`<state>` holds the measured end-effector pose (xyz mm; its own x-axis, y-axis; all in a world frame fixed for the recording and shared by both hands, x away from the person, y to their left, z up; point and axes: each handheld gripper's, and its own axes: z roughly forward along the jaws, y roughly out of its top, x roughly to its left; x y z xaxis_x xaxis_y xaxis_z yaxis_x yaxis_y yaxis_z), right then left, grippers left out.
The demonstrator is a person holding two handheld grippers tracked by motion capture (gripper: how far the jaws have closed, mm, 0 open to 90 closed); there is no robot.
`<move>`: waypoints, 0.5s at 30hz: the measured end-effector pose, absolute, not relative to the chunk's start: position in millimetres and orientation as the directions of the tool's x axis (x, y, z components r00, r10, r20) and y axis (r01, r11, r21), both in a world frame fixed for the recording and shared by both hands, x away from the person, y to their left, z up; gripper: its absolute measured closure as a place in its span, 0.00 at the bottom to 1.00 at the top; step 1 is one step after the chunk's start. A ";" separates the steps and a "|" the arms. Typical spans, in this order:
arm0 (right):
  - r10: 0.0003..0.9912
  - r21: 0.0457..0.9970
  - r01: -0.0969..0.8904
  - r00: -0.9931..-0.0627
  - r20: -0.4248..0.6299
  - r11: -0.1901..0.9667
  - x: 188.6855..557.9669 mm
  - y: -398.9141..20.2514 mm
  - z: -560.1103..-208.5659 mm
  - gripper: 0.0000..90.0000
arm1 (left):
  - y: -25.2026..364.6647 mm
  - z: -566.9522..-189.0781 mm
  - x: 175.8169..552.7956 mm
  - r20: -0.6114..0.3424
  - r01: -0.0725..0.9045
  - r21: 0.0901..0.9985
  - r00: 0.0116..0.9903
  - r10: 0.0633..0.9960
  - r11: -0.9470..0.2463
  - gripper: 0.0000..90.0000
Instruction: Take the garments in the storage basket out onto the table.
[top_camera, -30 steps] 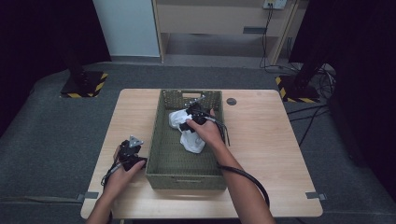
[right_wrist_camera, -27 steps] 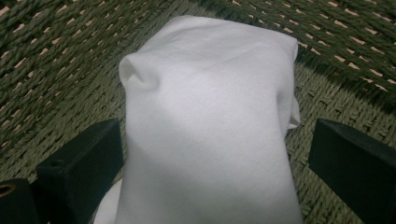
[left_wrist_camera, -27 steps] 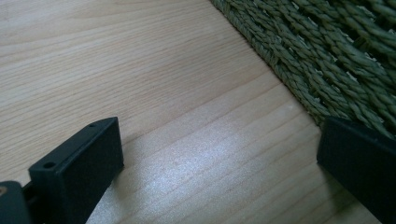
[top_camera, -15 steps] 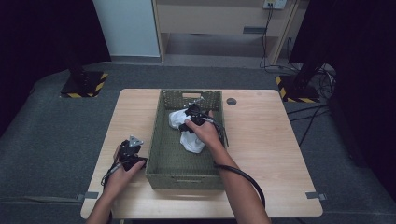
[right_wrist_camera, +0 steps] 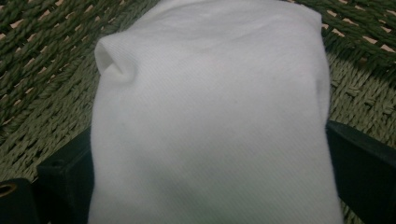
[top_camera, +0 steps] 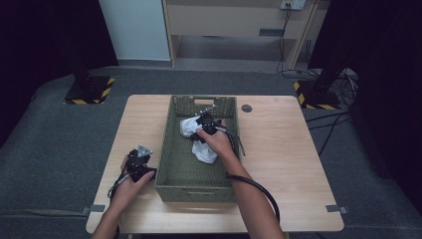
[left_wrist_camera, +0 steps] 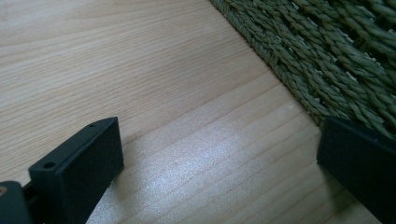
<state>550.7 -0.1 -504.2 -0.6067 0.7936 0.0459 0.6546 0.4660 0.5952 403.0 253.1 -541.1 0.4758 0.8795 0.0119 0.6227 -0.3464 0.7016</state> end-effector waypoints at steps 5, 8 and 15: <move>0.794 0.593 0.658 -0.606 0.050 0.464 552.4 2.1 -507.1 0.03 | 253.0 -541.1 403.0 0.012 0.623 0.702 0.476 0.880 -0.346 0.00; 0.796 0.591 0.662 -0.602 0.054 0.461 553.5 3.2 -509.2 0.03 | 253.0 -541.1 403.0 0.012 0.623 0.702 0.476 0.880 -0.346 0.00; 0.800 0.584 0.671 -0.597 0.059 0.457 556.3 4.1 -514.4 0.04 | 253.0 -541.1 403.0 0.012 0.623 0.702 0.475 0.880 -0.346 0.00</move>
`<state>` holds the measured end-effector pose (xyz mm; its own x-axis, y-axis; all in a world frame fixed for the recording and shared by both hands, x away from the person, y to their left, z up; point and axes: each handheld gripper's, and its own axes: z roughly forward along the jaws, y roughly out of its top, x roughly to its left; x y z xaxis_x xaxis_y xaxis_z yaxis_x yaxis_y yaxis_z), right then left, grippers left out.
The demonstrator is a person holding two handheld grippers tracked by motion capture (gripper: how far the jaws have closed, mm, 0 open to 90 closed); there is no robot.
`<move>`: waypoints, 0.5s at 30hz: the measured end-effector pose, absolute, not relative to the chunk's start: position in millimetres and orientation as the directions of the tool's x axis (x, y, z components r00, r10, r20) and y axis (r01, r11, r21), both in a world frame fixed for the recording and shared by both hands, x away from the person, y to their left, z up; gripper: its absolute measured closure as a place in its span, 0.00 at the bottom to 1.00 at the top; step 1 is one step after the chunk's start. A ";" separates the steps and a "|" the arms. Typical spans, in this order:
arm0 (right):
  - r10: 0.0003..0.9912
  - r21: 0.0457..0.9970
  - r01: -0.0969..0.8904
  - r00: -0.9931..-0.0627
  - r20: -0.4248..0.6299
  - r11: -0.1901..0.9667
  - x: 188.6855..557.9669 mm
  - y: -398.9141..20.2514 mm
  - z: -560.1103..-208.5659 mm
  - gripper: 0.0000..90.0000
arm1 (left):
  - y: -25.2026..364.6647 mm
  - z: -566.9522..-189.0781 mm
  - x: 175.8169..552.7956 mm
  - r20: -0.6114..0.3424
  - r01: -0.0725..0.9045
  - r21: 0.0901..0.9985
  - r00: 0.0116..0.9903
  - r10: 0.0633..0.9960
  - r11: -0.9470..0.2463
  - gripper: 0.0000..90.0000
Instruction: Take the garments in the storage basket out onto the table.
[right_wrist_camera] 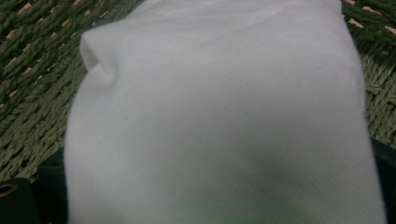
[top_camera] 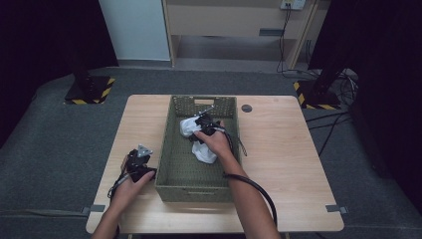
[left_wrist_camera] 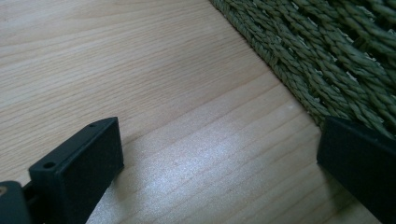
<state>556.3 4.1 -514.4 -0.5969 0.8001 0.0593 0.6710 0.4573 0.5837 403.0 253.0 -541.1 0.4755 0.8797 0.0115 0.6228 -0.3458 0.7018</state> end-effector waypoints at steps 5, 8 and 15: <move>0.799 0.586 0.669 -0.598 0.060 0.457 556.6 4.1 -515.6 0.06 | 253.0 -541.1 403.0 0.012 0.623 0.702 0.476 0.880 -0.346 0.00; 0.798 0.582 0.669 -0.600 0.056 0.462 556.7 4.1 -514.8 0.08 | 253.1 -541.1 403.0 0.012 0.623 0.702 0.476 0.880 -0.346 0.00; 0.789 0.589 0.657 -0.612 0.053 0.471 556.4 2.1 -513.0 0.26 | 253.0 -541.1 403.0 0.012 0.623 0.702 0.476 0.880 -0.346 0.00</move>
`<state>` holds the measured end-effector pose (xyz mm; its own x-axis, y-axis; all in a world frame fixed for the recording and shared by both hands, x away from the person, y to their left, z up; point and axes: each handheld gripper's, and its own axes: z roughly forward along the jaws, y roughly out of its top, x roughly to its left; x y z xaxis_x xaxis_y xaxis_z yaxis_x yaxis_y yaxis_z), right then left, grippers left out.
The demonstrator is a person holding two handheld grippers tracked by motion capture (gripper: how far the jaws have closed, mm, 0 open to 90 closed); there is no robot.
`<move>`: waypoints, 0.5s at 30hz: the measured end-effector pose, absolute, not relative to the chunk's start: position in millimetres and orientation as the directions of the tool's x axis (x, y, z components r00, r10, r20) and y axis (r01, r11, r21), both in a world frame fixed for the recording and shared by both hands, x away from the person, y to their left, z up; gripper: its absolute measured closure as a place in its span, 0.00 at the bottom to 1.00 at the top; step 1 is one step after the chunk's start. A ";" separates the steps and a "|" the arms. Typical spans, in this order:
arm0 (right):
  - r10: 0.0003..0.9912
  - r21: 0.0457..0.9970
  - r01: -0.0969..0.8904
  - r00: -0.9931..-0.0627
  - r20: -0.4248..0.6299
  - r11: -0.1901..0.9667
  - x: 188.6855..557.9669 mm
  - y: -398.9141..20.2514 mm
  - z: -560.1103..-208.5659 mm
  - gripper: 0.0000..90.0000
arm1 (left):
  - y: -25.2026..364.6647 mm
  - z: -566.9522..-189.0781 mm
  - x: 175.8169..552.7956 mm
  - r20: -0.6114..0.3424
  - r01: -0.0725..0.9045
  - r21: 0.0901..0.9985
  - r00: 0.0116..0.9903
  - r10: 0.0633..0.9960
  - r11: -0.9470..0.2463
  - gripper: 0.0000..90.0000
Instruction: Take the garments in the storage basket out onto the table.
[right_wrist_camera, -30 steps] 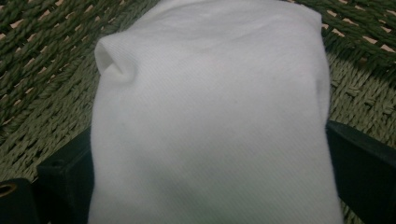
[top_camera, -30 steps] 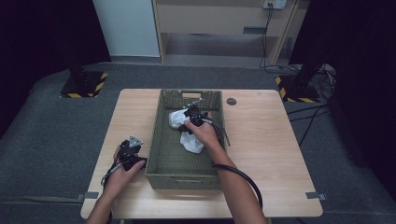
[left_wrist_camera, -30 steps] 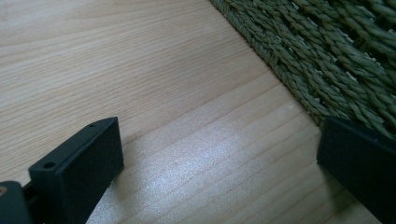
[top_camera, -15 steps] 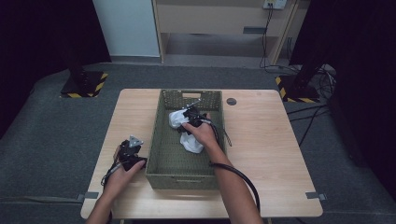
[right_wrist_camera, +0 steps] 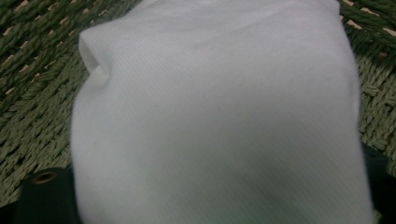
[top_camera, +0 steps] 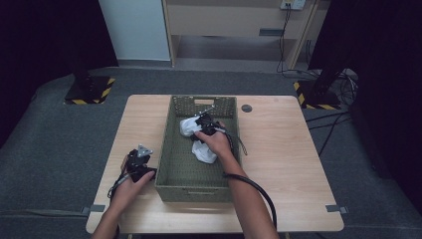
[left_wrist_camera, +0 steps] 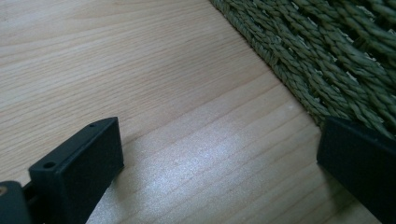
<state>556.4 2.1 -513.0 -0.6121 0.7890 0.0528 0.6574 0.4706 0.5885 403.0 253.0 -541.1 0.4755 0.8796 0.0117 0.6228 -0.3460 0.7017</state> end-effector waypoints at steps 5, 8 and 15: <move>0.774 0.587 0.645 -0.632 0.051 0.488 554.2 1.3 -504.9 0.45 | 253.0 -541.1 403.0 0.012 0.623 0.702 0.476 0.880 -0.346 0.00; 0.771 0.589 0.639 -0.635 0.042 0.494 553.1 0.7 -501.3 0.52 | 253.1 -541.0 403.0 0.013 0.623 0.701 0.477 0.879 -0.348 0.00; 0.799 0.631 0.625 -0.602 0.016 0.458 553.0 -5.7 -488.0 0.56 | 253.1 -541.0 403.0 0.013 0.623 0.701 0.476 0.879 -0.347 0.00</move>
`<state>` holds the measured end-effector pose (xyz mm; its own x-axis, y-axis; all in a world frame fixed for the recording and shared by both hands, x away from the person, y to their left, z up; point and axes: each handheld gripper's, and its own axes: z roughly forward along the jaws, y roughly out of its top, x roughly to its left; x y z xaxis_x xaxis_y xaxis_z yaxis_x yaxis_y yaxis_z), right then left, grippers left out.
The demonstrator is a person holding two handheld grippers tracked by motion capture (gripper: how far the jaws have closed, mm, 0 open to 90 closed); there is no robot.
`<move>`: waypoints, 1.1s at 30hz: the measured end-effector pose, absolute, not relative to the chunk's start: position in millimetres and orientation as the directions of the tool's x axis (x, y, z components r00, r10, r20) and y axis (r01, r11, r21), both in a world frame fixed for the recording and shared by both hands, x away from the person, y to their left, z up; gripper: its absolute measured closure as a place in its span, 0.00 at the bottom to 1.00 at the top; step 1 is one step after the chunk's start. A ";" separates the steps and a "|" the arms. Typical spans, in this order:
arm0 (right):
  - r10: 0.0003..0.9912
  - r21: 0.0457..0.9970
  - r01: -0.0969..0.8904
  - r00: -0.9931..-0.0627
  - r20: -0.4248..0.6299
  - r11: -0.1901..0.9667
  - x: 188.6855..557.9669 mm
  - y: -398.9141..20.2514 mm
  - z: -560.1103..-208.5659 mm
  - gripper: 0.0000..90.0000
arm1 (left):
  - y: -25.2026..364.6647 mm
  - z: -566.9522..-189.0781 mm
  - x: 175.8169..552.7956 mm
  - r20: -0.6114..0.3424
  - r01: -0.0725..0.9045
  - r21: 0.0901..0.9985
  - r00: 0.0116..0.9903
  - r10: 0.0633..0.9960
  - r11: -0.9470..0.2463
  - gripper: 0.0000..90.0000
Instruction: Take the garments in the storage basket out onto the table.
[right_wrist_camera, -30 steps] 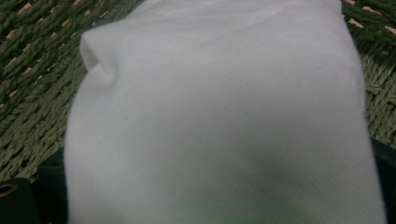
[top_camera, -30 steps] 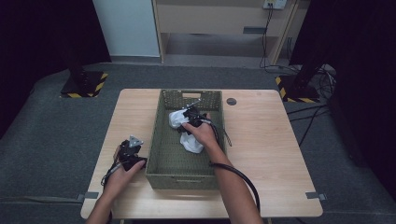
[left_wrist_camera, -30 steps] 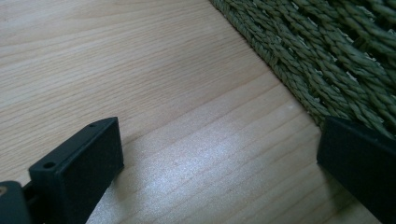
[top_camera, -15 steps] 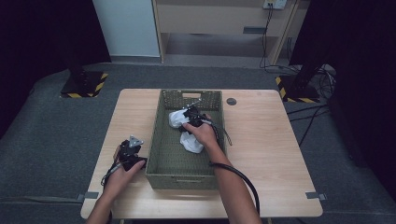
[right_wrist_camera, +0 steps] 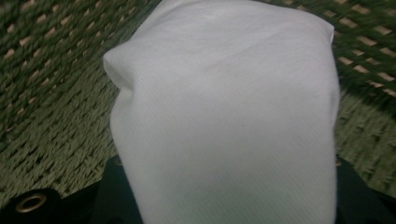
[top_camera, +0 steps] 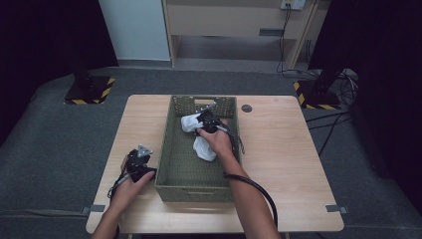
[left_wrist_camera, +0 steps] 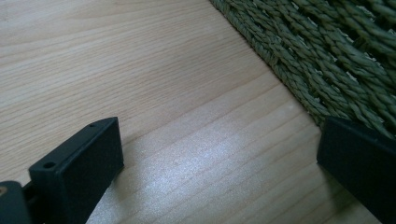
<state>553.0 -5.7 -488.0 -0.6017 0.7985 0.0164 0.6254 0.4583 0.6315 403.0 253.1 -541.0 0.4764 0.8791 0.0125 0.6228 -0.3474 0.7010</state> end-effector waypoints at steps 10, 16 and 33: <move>0.828 0.629 0.647 -0.560 0.007 0.432 555.4 -17.5 -481.2 0.56 | 253.0 -541.1 402.9 0.012 0.623 0.702 0.475 0.880 -0.345 0.00; 0.830 0.627 0.648 -0.558 0.004 0.432 554.8 -17.9 -480.3 0.56 | 252.9 -541.2 402.9 0.011 0.623 0.703 0.474 0.881 -0.344 0.00; 0.814 0.646 0.615 -0.581 -0.017 0.452 537.4 -21.0 -466.4 0.57 | 253.2 -541.1 402.9 0.013 0.622 0.701 0.476 0.879 -0.348 0.00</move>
<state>537.4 -21.0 -466.4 -0.5810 0.8137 -0.0169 0.6146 0.4523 0.6463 402.9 253.2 -541.1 0.4765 0.8791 0.0127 0.6224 -0.3475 0.7013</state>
